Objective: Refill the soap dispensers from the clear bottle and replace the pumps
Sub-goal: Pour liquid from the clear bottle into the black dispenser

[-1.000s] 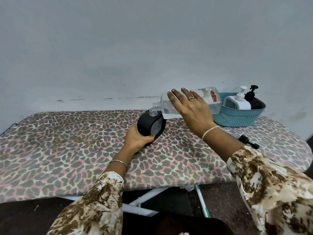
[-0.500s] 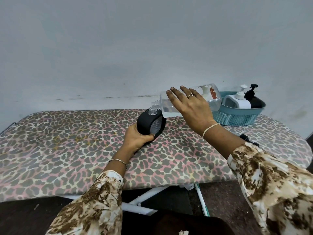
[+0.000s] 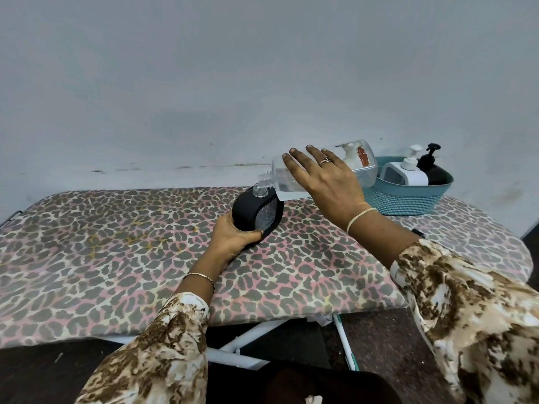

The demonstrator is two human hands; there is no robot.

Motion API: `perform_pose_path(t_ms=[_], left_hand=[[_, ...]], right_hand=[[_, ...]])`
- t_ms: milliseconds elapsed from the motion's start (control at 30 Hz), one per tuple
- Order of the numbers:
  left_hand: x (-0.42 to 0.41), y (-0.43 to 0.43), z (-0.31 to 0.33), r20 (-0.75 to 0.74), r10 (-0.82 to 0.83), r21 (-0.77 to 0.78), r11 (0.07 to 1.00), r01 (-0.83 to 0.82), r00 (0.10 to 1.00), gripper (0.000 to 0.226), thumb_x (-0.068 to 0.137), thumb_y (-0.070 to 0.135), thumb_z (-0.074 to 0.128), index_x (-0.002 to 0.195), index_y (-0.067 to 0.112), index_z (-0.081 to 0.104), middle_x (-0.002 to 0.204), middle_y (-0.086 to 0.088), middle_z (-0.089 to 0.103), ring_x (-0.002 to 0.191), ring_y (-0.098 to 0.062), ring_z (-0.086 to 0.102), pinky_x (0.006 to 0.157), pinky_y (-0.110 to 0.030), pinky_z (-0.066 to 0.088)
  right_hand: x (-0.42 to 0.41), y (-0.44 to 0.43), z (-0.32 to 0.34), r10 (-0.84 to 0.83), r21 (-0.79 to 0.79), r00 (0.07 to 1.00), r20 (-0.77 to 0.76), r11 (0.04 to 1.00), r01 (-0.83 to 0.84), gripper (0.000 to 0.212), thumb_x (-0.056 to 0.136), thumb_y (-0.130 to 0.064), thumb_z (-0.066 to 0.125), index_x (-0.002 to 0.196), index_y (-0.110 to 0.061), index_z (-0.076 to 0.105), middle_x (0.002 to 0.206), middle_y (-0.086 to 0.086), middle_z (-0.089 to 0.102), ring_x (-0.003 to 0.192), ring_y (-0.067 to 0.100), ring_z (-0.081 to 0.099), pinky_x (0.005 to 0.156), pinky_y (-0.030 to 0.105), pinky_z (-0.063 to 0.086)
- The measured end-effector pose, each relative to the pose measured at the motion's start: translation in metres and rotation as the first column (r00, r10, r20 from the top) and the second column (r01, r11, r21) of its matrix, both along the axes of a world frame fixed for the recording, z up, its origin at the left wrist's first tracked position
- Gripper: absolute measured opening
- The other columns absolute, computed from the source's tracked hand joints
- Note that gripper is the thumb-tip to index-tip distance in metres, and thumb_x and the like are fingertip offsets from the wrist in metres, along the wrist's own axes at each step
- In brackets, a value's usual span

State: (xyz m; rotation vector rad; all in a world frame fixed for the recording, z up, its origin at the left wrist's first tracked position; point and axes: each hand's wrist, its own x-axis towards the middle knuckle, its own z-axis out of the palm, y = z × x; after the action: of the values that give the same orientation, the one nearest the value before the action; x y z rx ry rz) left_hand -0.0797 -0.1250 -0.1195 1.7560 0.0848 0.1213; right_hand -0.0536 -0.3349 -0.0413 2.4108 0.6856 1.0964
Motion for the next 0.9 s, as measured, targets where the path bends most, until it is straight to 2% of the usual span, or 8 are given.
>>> perform_pose_path(t_ms=[133, 300, 400, 600, 733, 900], left_hand=[[0.0022, 0.0017, -0.0019, -0.022, -0.001, -0.014, 1.000, 0.000, 1.000, 0.050, 0.064, -0.007, 0.082, 0.103, 0.014, 0.058, 0.097, 0.002, 0.067, 0.094, -0.014, 0.065, 0.088, -0.025, 0.051], [0.0022, 0.0012, -0.0016, -0.022, -0.009, -0.038, 0.999, 0.008, 1.000, 0.046, 0.065, -0.009, 0.081, 0.097, 0.016, 0.059, 0.093, 0.004, 0.067, 0.086, -0.008, 0.064, 0.077, -0.018, 0.050], [0.0029, 0.0016, -0.0024, -0.015, -0.006, -0.042, 0.999, 0.005, 1.000, 0.045, 0.065, -0.010, 0.081, 0.096, 0.016, 0.060, 0.092, 0.004, 0.067, 0.084, -0.007, 0.064, 0.075, -0.017, 0.050], [0.0045, 0.0024, -0.0048, -0.020, -0.008, -0.061, 0.998, 0.006, 1.000, 0.048, 0.065, -0.010, 0.081, 0.105, 0.008, 0.062, 0.100, -0.003, 0.069, 0.091, -0.014, 0.066, 0.087, -0.026, 0.052], [0.0040, 0.0028, -0.0032, -0.026, -0.020, -0.066, 0.998, 0.018, 0.999, 0.051, 0.065, -0.010, 0.081, 0.108, 0.009, 0.059, 0.102, -0.002, 0.067, 0.094, -0.013, 0.065, 0.088, -0.025, 0.050], [0.0061, 0.0050, -0.0052, -0.041, -0.025, -0.055, 0.998, 0.023, 0.999, 0.056, 0.064, -0.008, 0.082, 0.114, 0.006, 0.060, 0.108, -0.005, 0.069, 0.101, -0.016, 0.066, 0.094, -0.031, 0.051]], right_hand=[[0.0014, -0.0002, 0.0000, 0.003, 0.000, 1.000, 0.001, 1.000, -0.003, 0.064, 0.078, 0.004, 0.061, 0.139, -0.009, 0.047, 0.136, 0.014, 0.055, 0.120, 0.036, 0.056, 0.099, 0.043, 0.045], [0.0005, 0.0001, 0.0011, 0.017, 0.004, 1.000, -0.006, 1.000, -0.017, 0.066, 0.076, 0.006, 0.063, 0.139, -0.008, 0.047, 0.136, 0.015, 0.055, 0.120, 0.037, 0.056, 0.099, 0.045, 0.046], [0.0021, -0.0006, 0.0011, 0.011, -0.010, 1.000, 0.007, 1.000, -0.011, 0.067, 0.075, 0.005, 0.064, 0.139, -0.009, 0.047, 0.136, 0.014, 0.055, 0.120, 0.036, 0.057, 0.100, 0.043, 0.045], [0.0031, -0.0015, 0.0022, 0.037, -0.017, 0.999, 0.023, 0.999, -0.037, 0.060, 0.080, 0.006, 0.052, 0.138, -0.008, 0.048, 0.135, 0.015, 0.056, 0.119, 0.037, 0.056, 0.100, 0.044, 0.044], [0.0029, -0.0014, 0.0031, 0.040, -0.019, 0.999, 0.017, 0.999, -0.040, 0.059, 0.080, 0.006, 0.054, 0.138, -0.008, 0.048, 0.135, 0.015, 0.056, 0.119, 0.038, 0.056, 0.099, 0.045, 0.046], [0.0024, -0.0010, 0.0048, 0.051, -0.019, 0.999, 0.007, 0.999, -0.051, 0.060, 0.079, 0.006, 0.056, 0.136, -0.007, 0.050, 0.134, 0.016, 0.056, 0.119, 0.038, 0.057, 0.098, 0.045, 0.047]])
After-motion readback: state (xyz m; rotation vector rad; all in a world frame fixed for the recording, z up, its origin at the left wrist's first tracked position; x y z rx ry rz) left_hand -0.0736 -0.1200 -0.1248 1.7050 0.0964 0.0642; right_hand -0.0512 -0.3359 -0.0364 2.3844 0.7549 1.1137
